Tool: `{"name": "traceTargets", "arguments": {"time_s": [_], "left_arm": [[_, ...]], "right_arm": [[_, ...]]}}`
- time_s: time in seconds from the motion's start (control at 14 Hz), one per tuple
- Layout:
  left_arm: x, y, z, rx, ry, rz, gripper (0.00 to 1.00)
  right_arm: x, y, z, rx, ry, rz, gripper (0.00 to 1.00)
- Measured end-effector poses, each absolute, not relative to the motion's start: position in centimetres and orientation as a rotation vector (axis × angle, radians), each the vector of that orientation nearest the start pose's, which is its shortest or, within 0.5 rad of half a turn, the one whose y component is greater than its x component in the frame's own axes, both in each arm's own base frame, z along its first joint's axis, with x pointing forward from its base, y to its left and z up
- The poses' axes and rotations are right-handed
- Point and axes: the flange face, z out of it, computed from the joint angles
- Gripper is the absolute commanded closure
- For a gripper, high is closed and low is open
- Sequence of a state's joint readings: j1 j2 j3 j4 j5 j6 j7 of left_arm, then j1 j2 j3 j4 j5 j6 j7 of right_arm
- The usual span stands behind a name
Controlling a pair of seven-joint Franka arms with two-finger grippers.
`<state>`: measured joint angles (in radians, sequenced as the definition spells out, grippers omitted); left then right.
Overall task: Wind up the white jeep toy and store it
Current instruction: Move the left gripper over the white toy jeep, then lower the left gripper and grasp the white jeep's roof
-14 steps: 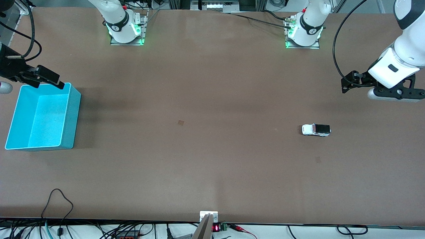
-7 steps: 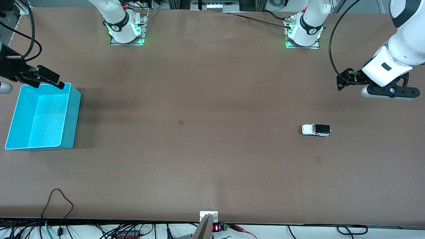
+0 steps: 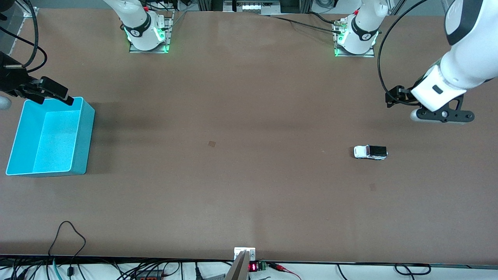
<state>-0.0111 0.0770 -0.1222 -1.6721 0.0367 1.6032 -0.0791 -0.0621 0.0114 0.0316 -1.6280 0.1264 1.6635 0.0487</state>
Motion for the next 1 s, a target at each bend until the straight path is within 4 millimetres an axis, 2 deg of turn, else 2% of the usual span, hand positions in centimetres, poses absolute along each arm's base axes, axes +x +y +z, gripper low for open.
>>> {"name": "traceTargets", "arguments": {"time_s": [0.22,0.36,0.57,0.79,1.0], "left_arm": [[56.7,-6.8,52.5,-3.082,0.087,0.289,0.00],[56.6,-6.8,52.0,-3.077,0.140,0.337,0.00],[56.4,-6.4,50.7,-3.064,0.358,0.438,0.00],[56.7,-5.6,49.3,-3.043,0.647,0.505,0.00],[57.9,-4.5,45.5,-2.989,0.958,0.570,0.00]], "right_arm": [[56.5,0.1,60.1,-3.038,0.043,-0.040,0.00],[56.5,1.3,60.2,-3.090,-0.029,-0.041,0.00],[56.1,3.0,60.5,-3.146,-0.111,-0.038,0.00],[56.2,2.9,60.6,-3.164,-0.169,-0.050,0.00],[56.4,2.8,60.8,-3.165,-0.175,-0.080,0.00]]}}
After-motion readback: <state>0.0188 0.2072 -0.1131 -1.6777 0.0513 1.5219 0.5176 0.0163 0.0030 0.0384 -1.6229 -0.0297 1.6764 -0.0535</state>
